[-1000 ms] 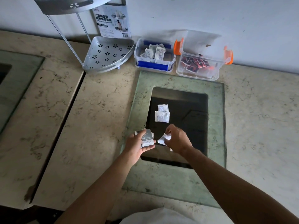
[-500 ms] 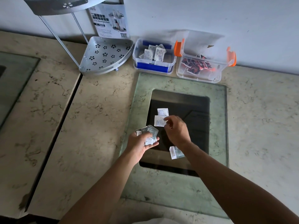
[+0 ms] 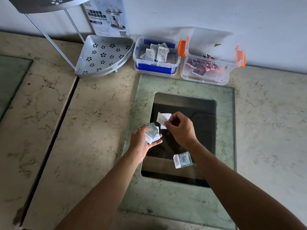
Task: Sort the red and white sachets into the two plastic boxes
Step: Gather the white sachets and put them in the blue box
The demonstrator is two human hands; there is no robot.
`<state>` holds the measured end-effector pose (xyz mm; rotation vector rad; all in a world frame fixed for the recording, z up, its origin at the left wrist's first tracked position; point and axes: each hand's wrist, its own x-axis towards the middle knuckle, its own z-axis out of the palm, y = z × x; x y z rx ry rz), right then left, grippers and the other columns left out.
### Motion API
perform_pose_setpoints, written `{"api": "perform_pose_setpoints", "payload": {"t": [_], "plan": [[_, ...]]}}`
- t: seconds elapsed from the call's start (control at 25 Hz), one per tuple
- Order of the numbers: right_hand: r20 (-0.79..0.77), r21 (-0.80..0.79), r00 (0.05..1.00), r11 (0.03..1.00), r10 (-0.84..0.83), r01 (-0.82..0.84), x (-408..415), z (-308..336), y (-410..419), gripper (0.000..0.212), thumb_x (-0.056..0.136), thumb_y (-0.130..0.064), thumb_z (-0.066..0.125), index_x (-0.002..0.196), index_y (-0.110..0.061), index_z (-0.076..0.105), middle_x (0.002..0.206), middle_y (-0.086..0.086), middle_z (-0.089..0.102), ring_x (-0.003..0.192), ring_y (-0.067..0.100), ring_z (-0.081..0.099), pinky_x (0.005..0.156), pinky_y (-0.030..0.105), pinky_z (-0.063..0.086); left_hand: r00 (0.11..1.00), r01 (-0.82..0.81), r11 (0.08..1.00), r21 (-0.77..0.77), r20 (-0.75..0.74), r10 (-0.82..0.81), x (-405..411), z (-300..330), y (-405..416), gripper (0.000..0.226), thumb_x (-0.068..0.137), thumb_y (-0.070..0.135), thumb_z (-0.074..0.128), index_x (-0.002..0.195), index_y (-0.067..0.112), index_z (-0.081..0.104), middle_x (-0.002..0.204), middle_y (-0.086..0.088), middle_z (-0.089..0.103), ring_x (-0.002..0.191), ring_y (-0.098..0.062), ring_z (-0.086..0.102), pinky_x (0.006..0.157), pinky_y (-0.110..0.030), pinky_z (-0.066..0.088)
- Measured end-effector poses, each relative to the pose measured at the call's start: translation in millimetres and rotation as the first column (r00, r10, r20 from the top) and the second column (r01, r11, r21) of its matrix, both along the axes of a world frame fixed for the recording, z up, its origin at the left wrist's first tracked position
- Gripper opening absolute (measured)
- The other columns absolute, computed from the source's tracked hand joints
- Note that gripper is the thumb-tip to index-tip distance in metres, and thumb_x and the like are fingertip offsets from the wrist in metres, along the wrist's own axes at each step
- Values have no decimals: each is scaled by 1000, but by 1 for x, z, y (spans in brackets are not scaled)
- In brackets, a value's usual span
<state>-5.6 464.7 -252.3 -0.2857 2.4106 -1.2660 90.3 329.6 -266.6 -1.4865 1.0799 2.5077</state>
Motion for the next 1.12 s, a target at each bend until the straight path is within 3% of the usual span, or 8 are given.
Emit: {"api": "perform_pose_setpoints", "payload": {"t": [0.2, 0.36, 0.44, 0.52, 0.64, 0.76, 0.96, 1.12], "plan": [[172, -3, 883, 897, 436, -442, 1, 16, -9, 13, 82, -15, 73, 94, -17, 73, 92, -12, 70, 85, -4, 63, 75, 14, 47, 989, 20, 1000, -6, -149, -21, -11, 4, 9, 29, 90, 35, 69, 98, 7, 71, 94, -16, 75, 94, -34, 72, 76, -48, 60], [61, 112, 791, 783, 609, -612, -5, 14, -13, 23, 81, -9, 63, 93, -23, 77, 92, -8, 70, 82, -3, 59, 71, 9, 42, 979, 75, 997, -22, -187, -78, -6, 5, 5, 37, 88, 44, 67, 94, 7, 65, 86, -15, 68, 87, -28, 71, 74, -43, 60], [67, 108, 847, 840, 527, -531, -1, 10, -17, 20, 85, -12, 61, 89, -22, 77, 89, -5, 72, 79, 1, 63, 69, 14, 46, 986, 50, 999, -9, -158, -50, -3, 0, 2, 30, 89, 35, 70, 99, 6, 66, 92, -17, 71, 89, -30, 72, 79, -49, 60], [37, 130, 973, 964, 228, -231, -1, 1, -19, 16, 89, -17, 60, 87, -18, 76, 87, -2, 74, 75, 9, 66, 66, 24, 51, 994, 12, 1000, 27, -112, -9, -1, -3, -2, 34, 89, 27, 68, 112, 2, 66, 104, -25, 71, 92, -37, 71, 81, -52, 59], [-24, 348, 997, 934, -74, 78, -2, -13, -17, 26, 89, -33, 64, 109, -16, 63, 114, 4, 63, 98, 19, 60, 82, 34, 53, 997, -5, 998, 65, -72, 10, 3, -9, -8, 35, 90, 21, 59, 117, 1, 66, 110, -29, 68, 96, -41, 69, 81, -51, 59], [-15, 495, 1000, 869, -14, 20, 1, -21, -17, 51, 86, -42, 72, 124, -14, 55, 126, 8, 51, 119, 25, 50, 96, 39, 48, 994, -7, 998, 65, -113, 14, 9, -11, -8, 35, 89, 21, 67, 118, 1, 64, 108, -27, 70, 97, -42, 69, 79, -48, 60], [-3, 405, 999, 913, -43, 41, -5, -24, -24, 32, 84, -33, 76, 108, -16, 63, 120, 6, 56, 116, 24, 53, 96, 35, 49, 993, 52, 996, -72, -101, -59, 9, -13, -7, 41, 81, 12, 80, 117, -2, 65, 111, -27, 72, 98, -42, 71, 78, -48, 60], [2, 378, 997, 923, -73, 67, -5, -20, -28, 45, 79, -23, 78, 115, -16, 52, 116, 7, 62, 109, 26, 58, 93, 39, 53, 992, 125, 962, -243, 47, -117, -4, -7, 2, 32, 73, 8, 86, 101, 1, 71, 96, -24, 76, 84, -37, 76, 70, -46, 63]]}}
